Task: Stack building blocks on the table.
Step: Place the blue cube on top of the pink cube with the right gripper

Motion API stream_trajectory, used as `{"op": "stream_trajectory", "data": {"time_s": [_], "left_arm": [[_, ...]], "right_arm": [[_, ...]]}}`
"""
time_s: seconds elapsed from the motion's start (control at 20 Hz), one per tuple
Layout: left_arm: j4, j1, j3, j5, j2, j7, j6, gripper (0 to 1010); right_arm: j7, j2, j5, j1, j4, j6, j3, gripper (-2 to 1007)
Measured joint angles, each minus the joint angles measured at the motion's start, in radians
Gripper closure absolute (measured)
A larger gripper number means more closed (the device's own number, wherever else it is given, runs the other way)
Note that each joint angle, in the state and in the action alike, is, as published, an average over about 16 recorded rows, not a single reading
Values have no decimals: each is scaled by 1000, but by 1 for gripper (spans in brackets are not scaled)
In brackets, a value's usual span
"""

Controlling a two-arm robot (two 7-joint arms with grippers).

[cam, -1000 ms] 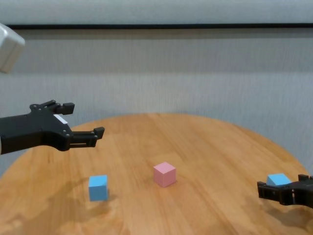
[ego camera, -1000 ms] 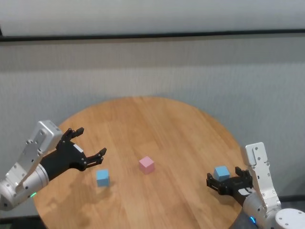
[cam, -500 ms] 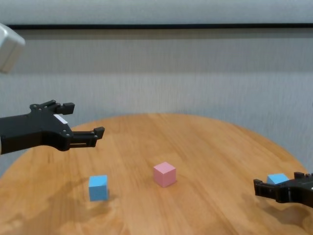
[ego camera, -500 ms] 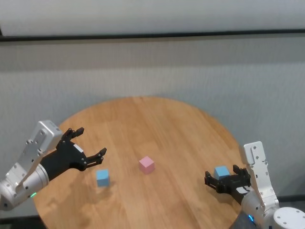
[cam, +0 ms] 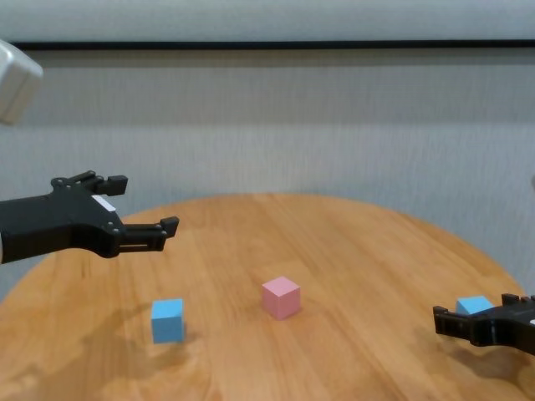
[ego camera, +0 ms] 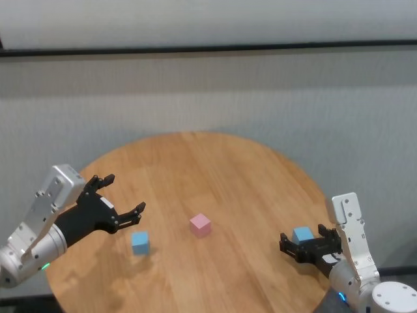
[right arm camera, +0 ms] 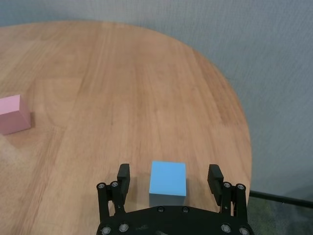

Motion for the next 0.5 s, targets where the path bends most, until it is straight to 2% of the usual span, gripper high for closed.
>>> {"op": "stream_trajectory", "data": {"time_s": [0.5], "left_arm": [[0, 0, 0, 0, 0, 0, 0, 11]], "right_arm": [[11, -12, -18, 3, 9, 2, 12, 20]]}}
